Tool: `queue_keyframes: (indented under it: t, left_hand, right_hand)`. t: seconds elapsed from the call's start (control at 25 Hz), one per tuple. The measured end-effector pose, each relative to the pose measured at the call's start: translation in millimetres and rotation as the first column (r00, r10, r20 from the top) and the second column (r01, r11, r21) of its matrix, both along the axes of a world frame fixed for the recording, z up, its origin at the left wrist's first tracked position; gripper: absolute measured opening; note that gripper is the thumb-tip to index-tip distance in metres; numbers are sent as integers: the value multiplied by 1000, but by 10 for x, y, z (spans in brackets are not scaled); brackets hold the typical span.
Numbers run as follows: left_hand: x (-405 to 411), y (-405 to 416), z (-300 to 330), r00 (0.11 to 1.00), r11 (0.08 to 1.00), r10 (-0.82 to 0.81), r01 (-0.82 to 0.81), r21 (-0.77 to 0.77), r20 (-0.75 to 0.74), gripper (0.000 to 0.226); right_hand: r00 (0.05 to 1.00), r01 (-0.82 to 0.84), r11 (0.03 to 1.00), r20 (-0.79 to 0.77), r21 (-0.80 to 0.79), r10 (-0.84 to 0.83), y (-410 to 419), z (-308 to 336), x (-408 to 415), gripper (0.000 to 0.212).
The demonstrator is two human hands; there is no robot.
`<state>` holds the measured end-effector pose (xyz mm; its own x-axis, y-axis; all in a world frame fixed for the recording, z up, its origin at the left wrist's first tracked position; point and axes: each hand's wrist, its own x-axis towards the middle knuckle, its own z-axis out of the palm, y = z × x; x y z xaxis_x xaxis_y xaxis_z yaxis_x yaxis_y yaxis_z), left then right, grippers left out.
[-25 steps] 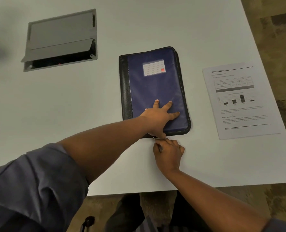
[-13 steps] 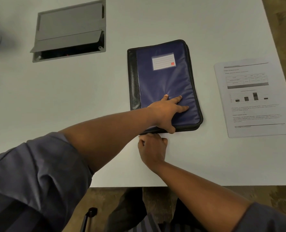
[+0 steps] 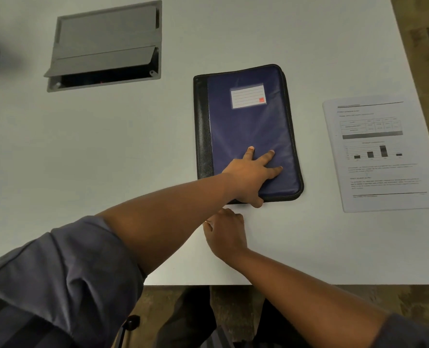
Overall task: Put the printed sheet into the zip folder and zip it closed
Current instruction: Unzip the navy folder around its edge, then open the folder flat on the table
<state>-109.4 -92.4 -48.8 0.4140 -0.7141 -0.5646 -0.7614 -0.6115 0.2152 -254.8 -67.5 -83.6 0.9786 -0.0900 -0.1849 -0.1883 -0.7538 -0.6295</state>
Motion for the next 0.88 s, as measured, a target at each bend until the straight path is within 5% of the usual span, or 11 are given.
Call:
queue_keyframes:
  t: [0.24,0.44,0.6,0.72,0.88]
  left_hand:
    - [-42,111,-56,996,994,87,-87,-71,-4,97]
    - [-128,449,-143,949,926,256,-296,-233,-185,81]
    - [-244,757,-175,859,799,480,-512,-316,-179,74]
    - [-318,972,-176,683,619,710,-721,-311,-169,89]
    - [-317,1109,-169,368,272,850,-920,-283,-378,94]
  right_hand:
    - [985,-119,990,-116,73,127,-801,140,-137,15]
    - [978,200,979,46,24,-201,-1427,221,90,6]
    - [919,393,919,4,-9,-393,-1694,133,268,46]
    - [887,447,894,-120,-27,-446,-1737,63,345,58]
    - [837,538,837,-182,97,-517,-1725,56,382,46]
